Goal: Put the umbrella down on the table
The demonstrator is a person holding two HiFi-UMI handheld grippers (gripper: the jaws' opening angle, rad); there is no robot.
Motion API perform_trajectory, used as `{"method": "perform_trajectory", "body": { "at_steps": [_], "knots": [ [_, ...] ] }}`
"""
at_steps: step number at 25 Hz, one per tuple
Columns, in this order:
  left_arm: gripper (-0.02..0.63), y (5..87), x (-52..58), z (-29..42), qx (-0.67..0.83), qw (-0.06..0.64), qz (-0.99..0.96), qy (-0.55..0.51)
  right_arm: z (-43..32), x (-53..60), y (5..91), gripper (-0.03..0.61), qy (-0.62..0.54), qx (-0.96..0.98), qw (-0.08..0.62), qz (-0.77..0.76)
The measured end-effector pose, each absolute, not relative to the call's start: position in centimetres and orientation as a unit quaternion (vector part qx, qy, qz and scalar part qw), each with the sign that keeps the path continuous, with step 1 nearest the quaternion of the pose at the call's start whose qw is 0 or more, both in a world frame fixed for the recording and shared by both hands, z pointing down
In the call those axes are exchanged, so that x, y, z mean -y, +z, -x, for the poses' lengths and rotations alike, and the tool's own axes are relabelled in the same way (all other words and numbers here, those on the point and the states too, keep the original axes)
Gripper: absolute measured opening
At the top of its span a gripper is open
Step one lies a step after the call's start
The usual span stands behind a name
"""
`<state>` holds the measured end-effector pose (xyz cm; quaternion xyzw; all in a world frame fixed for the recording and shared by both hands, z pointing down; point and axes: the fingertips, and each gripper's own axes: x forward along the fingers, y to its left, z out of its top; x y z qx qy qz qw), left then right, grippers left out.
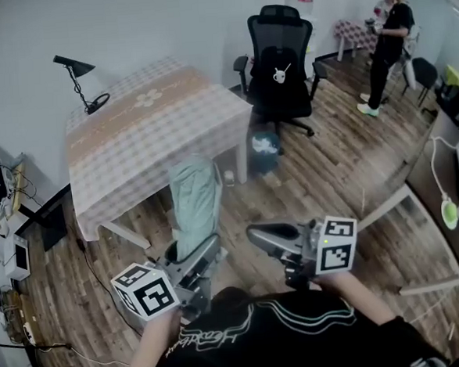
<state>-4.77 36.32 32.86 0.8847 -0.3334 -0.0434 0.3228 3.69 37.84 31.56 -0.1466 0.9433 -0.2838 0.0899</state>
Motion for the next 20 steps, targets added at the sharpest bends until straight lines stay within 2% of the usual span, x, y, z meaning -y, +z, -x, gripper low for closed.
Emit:
{"method": "perform_trajectory", "body": {
  "at_steps": [20],
  "knots": [
    [0.265, 34.6, -30.2, 4.9, 0.334, 0.349, -0.875, -0.033, -3.8, -31.8, 32.7, 0.012, -0.298, -0.936, 0.097, 0.163]
  ]
}}
